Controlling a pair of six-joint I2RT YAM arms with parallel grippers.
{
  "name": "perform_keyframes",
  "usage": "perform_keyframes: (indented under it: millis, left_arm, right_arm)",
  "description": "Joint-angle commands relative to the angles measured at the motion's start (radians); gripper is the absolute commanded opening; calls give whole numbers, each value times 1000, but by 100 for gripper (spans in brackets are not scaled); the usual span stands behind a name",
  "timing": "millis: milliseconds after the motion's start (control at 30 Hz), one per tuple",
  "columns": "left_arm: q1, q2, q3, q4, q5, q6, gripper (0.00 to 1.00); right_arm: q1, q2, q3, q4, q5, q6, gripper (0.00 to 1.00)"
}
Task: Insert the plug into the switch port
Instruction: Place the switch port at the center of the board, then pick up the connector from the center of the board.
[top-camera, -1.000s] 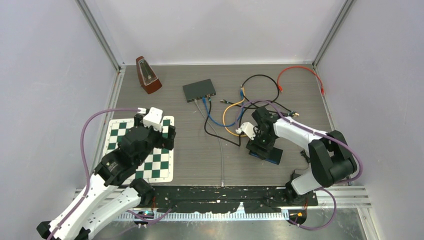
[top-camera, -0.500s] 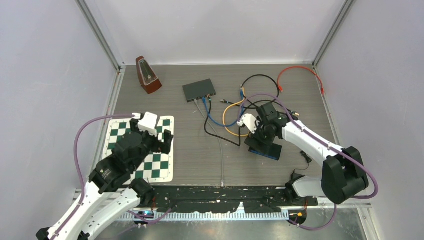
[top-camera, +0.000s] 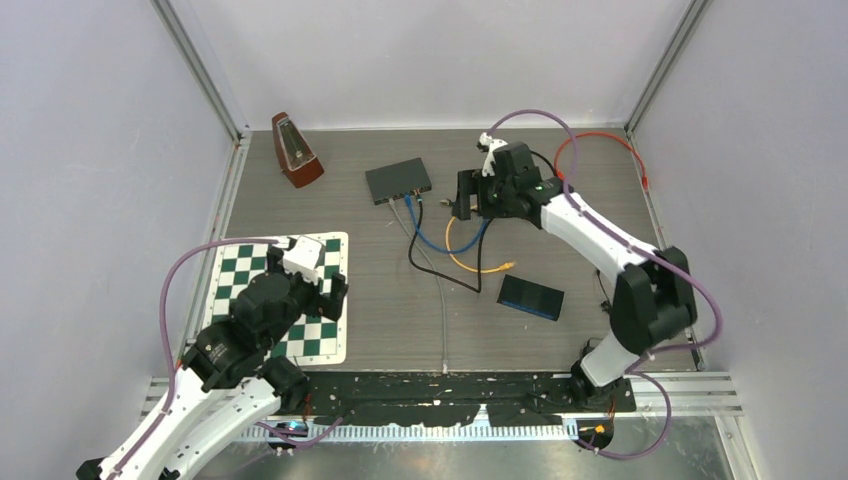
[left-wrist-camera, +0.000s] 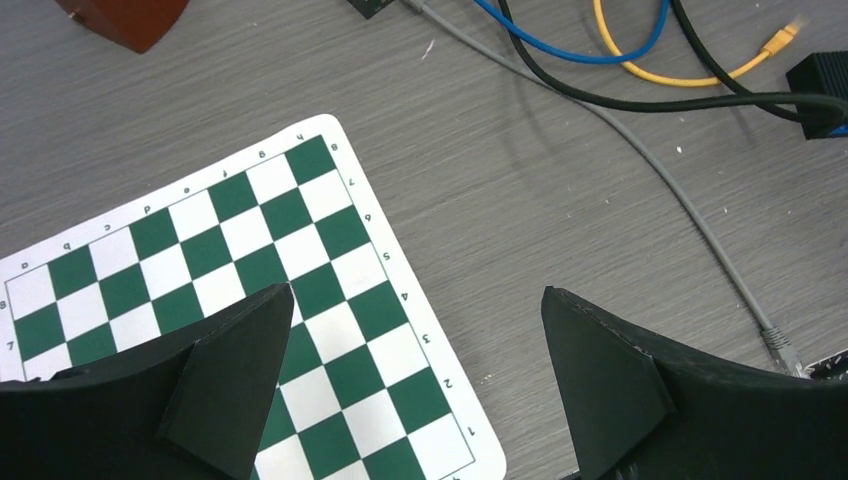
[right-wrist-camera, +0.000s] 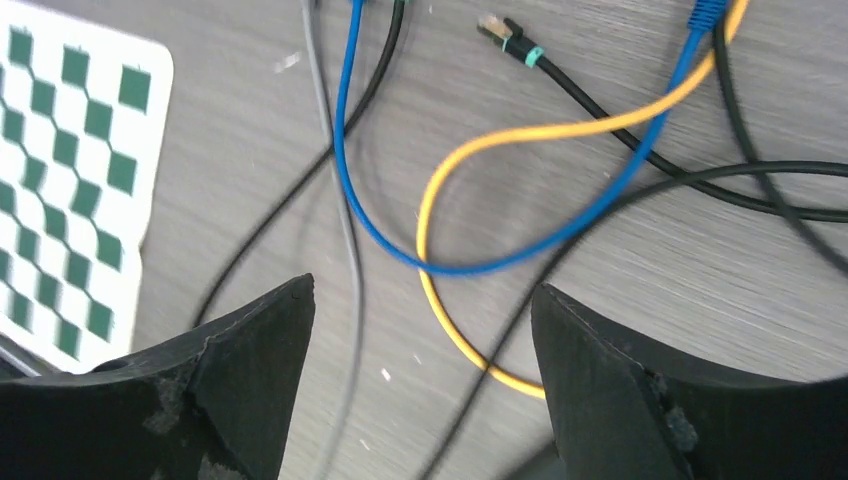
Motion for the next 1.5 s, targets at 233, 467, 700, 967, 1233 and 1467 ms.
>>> perform_keyframes:
  millis: [233,467,700,967,1233,1467]
  left_arm:
    - [-2,-18,-15,28,45,8,99]
    - [-3,-31,-17,28,41,8,99]
    - [-2,-41,-21,31,26,8,99]
    - [-2,-46,-22,31,26,10,99]
    - [-2,-50,-24,32,22,8,98]
    - [-3,-54,-25,34,22,10,99]
  right_arm:
    - [58,239,21,424,220,695,81]
    - [71,263,-31,480,385,870,79]
    - [70,259,-56,363,510,942,78]
    - [70,314,-68,417,505,959,72]
    - [69,349,-58,538,514,982,37]
    - [46,273,-109,707,447,1032,5]
